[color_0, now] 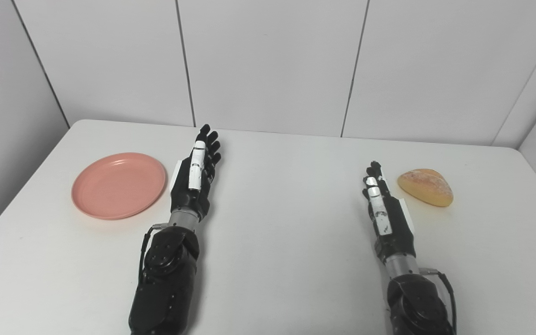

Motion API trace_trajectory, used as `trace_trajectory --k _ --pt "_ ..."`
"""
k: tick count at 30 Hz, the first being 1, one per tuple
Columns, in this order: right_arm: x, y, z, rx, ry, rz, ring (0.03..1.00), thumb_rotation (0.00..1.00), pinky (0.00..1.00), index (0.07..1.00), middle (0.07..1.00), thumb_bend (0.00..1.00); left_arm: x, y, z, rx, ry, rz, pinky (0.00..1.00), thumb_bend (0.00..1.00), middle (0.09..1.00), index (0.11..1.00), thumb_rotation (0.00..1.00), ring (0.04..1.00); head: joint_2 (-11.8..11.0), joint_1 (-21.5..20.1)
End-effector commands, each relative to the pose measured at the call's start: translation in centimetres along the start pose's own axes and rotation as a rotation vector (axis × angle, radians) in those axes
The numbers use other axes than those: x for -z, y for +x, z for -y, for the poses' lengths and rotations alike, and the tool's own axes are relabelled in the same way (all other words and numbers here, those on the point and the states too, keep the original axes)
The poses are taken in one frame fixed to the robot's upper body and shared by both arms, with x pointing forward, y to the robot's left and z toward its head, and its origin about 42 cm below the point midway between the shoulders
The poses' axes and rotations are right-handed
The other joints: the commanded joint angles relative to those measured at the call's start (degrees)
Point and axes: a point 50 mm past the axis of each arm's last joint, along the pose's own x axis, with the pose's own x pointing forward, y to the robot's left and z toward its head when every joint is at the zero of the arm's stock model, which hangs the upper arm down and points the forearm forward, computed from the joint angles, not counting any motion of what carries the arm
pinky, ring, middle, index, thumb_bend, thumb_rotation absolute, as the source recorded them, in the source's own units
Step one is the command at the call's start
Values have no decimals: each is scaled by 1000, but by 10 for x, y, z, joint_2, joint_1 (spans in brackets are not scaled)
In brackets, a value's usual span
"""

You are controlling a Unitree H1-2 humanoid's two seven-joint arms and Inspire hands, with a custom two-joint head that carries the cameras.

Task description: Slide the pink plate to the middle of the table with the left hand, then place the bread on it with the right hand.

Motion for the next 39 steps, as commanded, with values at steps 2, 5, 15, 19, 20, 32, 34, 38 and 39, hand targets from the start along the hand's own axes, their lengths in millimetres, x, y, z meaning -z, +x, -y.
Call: trace_trajectory --k 2,5,15,19,20,32,34,38,39 --pt "-18 10 0 -20 4 65 1000 937 1000 1000 1000 661 -29 18 -2 11 -13 78 1000 490 968 959 1000 984 -4 9" --pt "-16 9 3 -13 5 75 1000 948 1000 1000 1000 599 -36 21 -13 -20 -32 92 1000 485 968 956 1000 980 -11 25" --pt "-8 9 13 -1 11 62 1000 938 1000 1000 1000 615 -60 28 -45 -117 -21 149 908 496 895 879 1000 909 -31 66" --pt "-7 9 17 -3 5 66 1000 927 1000 1000 1000 622 -72 27 -59 -162 -7 189 894 488 873 856 1000 887 -34 80" --pt "-7 9 18 -5 4 67 1000 924 1000 1000 1000 629 -74 27 -63 -169 9 194 889 490 863 849 1000 877 -34 80" --pt "-5 10 29 -17 18 62 1000 908 1000 1000 1000 705 -91 21 -106 -323 40 248 782 504 779 759 1000 791 -42 118" --pt "-5 9 31 -20 15 60 1000 910 1000 1000 1000 715 -95 19 -113 -349 52 259 780 488 772 752 1000 785 -43 119" --pt "-6 7 35 -29 5 64 1000 923 1000 1000 1000 664 -101 14 -127 -391 105 281 771 479 770 754 1000 782 -44 124" --pt "-7 7 35 -31 3 65 1000 925 1000 1000 1000 659 -102 13 -130 -401 118 282 769 485 768 755 1000 780 -44 124"
